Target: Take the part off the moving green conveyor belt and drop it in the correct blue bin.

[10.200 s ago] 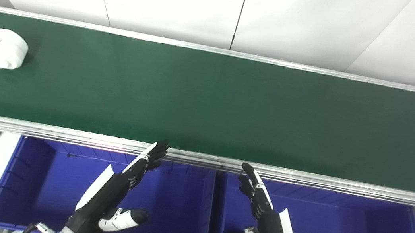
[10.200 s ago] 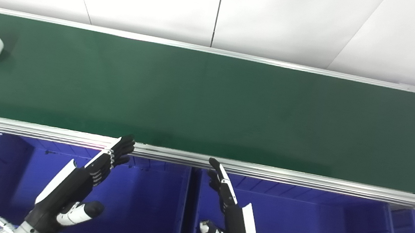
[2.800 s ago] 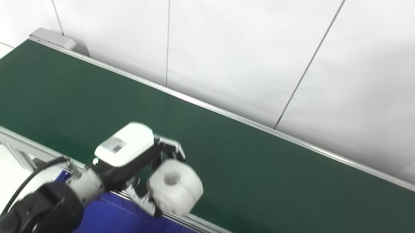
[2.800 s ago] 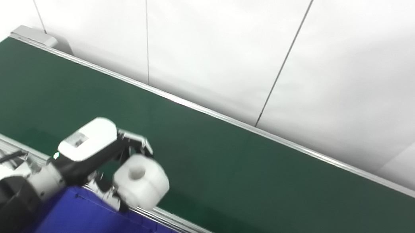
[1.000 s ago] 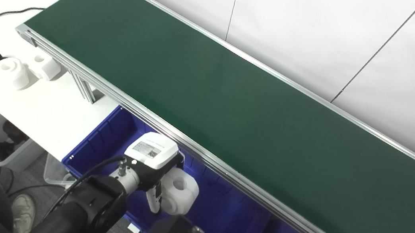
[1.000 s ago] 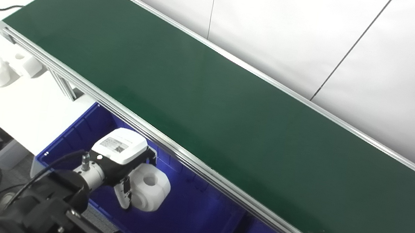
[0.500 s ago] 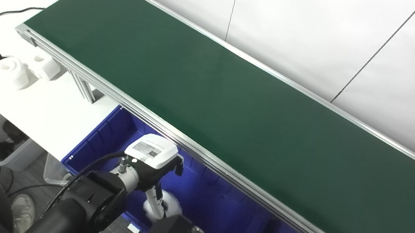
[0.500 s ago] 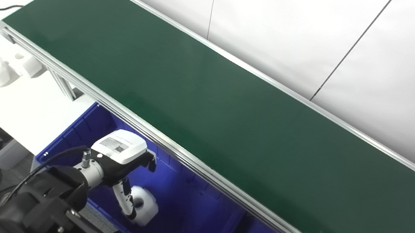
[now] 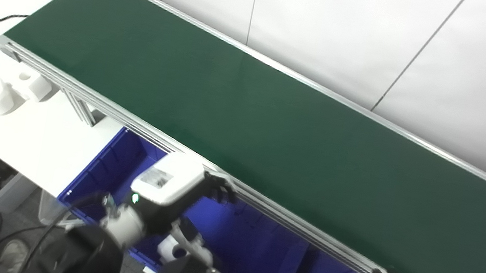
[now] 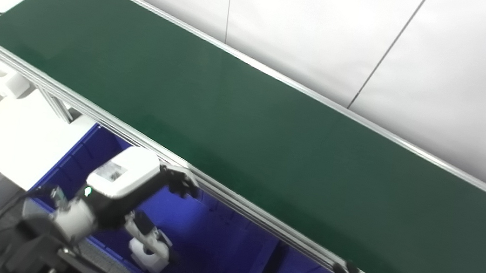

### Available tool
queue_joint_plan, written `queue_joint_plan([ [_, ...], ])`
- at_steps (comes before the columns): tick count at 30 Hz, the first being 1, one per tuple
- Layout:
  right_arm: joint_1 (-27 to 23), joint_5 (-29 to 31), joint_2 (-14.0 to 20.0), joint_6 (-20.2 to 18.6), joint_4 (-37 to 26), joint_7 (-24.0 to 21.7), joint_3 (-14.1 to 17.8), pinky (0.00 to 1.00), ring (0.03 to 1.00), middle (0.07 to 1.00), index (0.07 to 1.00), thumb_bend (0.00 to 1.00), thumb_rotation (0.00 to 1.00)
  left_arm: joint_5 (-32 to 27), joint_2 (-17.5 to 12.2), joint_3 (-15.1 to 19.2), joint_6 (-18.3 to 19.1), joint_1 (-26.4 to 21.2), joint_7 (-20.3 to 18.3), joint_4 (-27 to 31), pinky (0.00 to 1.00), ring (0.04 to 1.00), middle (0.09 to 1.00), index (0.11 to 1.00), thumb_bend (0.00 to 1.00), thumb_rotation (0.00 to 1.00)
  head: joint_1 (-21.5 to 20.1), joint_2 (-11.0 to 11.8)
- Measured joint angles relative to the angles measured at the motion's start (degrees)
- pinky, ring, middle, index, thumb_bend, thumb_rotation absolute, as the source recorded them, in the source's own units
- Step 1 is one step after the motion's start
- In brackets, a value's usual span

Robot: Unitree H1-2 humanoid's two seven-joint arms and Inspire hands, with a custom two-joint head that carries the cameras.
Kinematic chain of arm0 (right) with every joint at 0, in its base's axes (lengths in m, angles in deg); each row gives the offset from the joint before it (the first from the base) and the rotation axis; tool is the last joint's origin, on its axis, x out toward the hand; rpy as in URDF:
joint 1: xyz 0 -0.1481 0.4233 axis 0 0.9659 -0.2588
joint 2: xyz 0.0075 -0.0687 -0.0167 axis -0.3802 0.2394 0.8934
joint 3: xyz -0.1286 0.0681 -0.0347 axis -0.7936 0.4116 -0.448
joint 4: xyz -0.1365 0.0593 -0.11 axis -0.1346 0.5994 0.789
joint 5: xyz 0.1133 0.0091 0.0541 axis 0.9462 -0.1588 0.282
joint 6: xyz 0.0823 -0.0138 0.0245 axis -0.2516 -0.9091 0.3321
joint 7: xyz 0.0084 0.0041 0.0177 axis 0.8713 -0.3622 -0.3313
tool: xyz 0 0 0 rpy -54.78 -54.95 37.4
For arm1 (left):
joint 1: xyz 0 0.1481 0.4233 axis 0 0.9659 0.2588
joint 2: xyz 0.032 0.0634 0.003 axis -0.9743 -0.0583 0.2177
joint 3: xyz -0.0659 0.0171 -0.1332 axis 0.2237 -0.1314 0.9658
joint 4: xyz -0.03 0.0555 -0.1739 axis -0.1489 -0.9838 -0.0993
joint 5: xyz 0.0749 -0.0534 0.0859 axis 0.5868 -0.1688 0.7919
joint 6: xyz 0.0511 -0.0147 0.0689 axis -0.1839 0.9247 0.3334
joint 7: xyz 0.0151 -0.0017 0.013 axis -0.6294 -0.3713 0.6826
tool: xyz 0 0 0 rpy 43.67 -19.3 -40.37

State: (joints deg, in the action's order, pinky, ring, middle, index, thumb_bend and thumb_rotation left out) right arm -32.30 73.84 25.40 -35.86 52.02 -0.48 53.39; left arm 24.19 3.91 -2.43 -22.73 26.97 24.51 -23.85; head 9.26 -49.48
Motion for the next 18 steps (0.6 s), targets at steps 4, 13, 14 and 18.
queue_joint_plan([
  [4,-0.1,-1.6,-3.8,-0.6,0.0,1.4,-1.8,0.81,0.801,0.854,0.904,0.91,0.96,-9.6,1.6,-2.7,-5.5,-0.6,4.9,-2.1,0.53,0.617,0.675,0.661,0.7,0.25,-12.4,0.2],
  [13,1.5,-8.3,-12.9,-5.9,0.4,4.8,-7.6,0.86,0.856,0.912,0.932,0.86,0.99,-30.6,1.8,-3.1,-10.1,-12.5,7.2,-20.6,0.88,0.87,0.861,0.858,0.64,0.42,-28.2,1.9],
  [14,1.3,-8.8,-13.0,-6.0,0.6,5.2,-7.6,0.86,0.857,0.914,0.932,0.86,0.99,-31.5,0.3,-2.5,-10.1,-12.6,7.1,-21.7,0.89,0.872,0.862,0.86,0.64,0.43,-28.2,1.9],
  [18,1.2,-9.9,-13.4,-6.9,0.7,7.7,-7.8,0.88,0.864,0.924,0.945,0.86,1.0,-33.0,-4.3,-1.7,-10.1,-12.6,5.7,-22.2,0.85,0.872,0.87,0.863,0.68,0.44,-30.5,1.9],
])
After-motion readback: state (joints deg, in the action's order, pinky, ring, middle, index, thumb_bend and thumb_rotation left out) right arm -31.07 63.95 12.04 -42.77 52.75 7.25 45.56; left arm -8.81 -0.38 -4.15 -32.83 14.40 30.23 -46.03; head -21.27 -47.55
